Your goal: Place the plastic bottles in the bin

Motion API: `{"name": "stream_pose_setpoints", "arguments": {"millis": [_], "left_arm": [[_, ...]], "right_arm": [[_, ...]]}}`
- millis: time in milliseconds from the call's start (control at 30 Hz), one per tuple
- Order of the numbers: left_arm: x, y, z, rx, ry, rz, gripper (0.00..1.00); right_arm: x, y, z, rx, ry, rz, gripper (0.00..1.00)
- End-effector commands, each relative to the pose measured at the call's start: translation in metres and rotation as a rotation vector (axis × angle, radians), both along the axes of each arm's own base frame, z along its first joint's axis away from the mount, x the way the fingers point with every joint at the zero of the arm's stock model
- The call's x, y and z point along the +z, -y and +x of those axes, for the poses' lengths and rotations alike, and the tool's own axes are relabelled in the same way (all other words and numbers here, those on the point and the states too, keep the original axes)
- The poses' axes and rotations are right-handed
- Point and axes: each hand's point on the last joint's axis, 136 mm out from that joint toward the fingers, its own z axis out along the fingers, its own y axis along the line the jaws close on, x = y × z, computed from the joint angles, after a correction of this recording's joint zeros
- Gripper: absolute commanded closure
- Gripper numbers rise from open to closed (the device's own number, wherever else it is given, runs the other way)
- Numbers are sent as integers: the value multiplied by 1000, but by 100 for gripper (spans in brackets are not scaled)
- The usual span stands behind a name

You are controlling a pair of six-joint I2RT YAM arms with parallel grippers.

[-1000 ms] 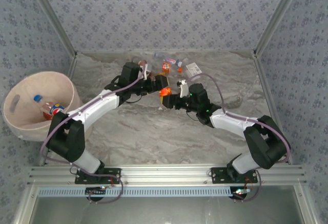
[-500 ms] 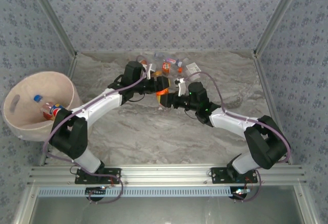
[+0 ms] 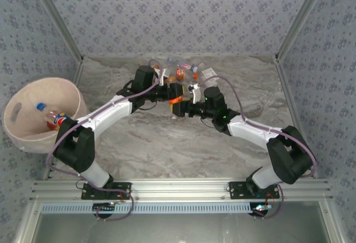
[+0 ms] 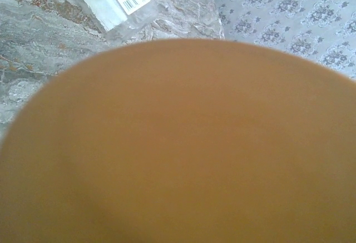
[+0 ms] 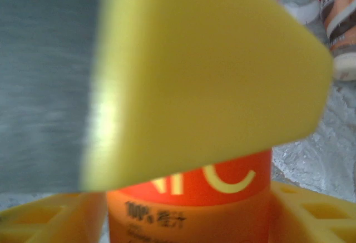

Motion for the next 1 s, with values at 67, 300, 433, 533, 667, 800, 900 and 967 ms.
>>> {"name": "stream_pose_setpoints", "arguments": {"millis": [67, 300, 433, 533, 667, 800, 900, 967], "left_arm": [[48, -6, -6, -6, 110, -25, 51], [77, -22, -5, 55, 170, -37, 51], [91, -43, -5, 108, 196, -18, 51], [100, -63, -6, 163, 227, 25, 51], [116, -85, -11, 209, 266, 47, 51], [139, -109, -23, 262, 333, 98, 51], [156, -131, -33, 326, 392, 149, 51], [165, -147, -38, 388, 420, 183, 51]], "right_arm": [[29, 11, -12, 35, 141, -103, 11], [39, 40, -25, 20, 233, -248, 0], [56, 59, -16, -83, 324, -292, 0], [73, 77, -2, -223, 401, -296, 0], [94, 104, 17, -445, 448, -230, 0], [96, 132, 32, -626, 428, -209, 0], [84, 152, 40, -734, 378, -255, 0], [73, 163, 43, -783, 350, -291, 0]]}}
